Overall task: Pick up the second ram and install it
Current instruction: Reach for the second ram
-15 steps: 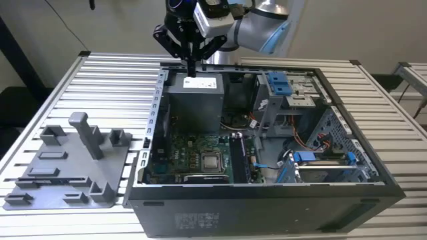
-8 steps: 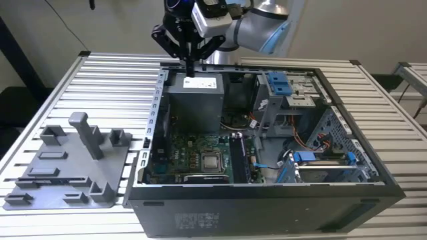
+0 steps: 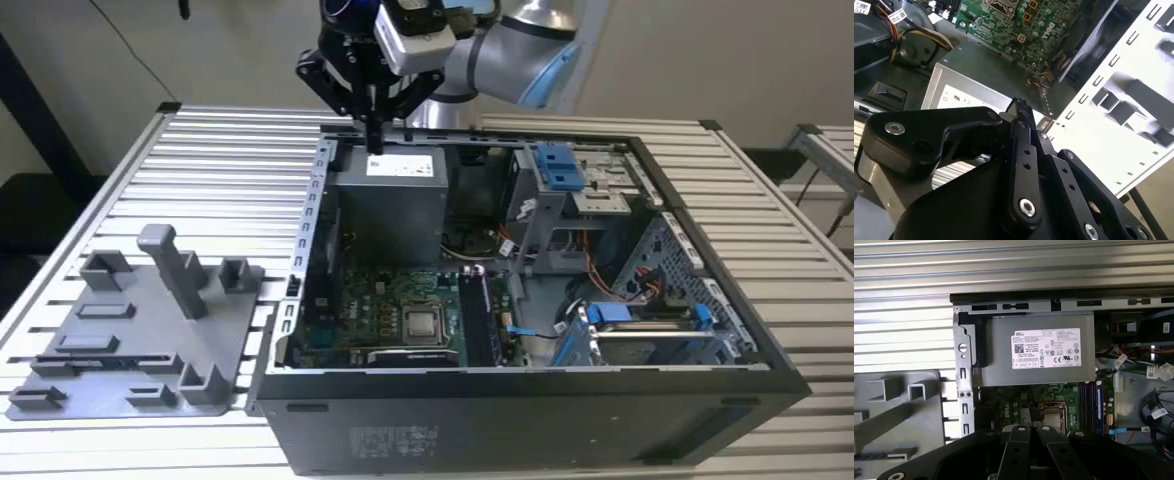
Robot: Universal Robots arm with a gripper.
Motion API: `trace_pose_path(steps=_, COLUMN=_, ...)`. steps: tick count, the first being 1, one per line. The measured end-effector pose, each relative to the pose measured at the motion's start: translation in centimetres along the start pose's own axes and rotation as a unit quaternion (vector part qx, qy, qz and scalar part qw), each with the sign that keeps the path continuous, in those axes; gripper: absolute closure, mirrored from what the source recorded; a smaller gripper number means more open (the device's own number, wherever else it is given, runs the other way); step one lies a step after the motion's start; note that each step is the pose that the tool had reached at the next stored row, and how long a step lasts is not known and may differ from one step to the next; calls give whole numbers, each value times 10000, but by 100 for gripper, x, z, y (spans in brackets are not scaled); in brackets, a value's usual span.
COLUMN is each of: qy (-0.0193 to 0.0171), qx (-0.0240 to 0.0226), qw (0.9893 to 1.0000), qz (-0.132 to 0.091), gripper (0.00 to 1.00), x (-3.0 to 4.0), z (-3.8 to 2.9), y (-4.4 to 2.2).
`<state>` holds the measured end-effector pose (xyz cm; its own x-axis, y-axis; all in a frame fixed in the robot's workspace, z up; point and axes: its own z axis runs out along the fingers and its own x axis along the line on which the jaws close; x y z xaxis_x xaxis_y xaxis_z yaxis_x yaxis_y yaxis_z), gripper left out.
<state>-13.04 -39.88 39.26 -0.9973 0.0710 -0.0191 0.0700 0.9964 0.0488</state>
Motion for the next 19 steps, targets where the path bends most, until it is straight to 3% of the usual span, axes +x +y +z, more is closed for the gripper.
trace_pose_path(steps=19, qy=-1, qx=0, qw=10000, qz=-24, gripper=89, x=262, z=-6, y=-18)
